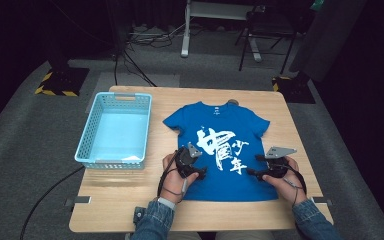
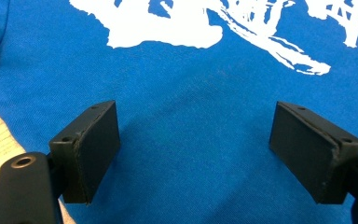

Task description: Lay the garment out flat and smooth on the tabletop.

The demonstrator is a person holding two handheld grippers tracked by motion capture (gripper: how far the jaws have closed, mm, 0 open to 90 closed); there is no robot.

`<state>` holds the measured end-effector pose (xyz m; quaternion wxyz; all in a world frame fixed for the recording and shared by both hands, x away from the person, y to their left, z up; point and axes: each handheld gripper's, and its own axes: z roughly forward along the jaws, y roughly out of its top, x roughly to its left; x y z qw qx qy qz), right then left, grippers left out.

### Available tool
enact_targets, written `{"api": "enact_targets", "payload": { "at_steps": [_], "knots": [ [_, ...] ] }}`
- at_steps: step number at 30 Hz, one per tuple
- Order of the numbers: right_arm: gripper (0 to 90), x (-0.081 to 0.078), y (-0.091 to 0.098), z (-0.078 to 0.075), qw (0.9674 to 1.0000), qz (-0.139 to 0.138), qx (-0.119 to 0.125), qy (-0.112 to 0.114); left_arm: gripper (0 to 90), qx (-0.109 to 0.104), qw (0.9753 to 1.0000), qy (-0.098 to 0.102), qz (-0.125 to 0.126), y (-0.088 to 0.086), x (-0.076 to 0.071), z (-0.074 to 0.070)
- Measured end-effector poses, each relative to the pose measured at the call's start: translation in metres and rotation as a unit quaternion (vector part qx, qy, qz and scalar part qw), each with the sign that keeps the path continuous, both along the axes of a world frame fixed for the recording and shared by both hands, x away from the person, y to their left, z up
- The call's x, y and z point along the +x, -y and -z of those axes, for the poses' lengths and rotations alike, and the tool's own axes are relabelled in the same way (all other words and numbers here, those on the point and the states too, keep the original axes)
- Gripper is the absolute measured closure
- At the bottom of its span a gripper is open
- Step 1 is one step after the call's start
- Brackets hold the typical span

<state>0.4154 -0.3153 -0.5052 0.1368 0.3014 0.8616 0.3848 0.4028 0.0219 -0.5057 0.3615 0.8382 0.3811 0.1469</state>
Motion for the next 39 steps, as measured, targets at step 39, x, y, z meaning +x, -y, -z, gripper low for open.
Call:
{"api": "enact_targets", "payload": {
  "at_steps": [39],
  "knots": [
    [19.6, -0.042, 0.010, -0.083, 0.9984, -0.036, 0.005, 0.043, 9.7, 0.004, 0.9974, 0.072, 0.009, -0.020, -0.072, -0.079]
  ]
}}
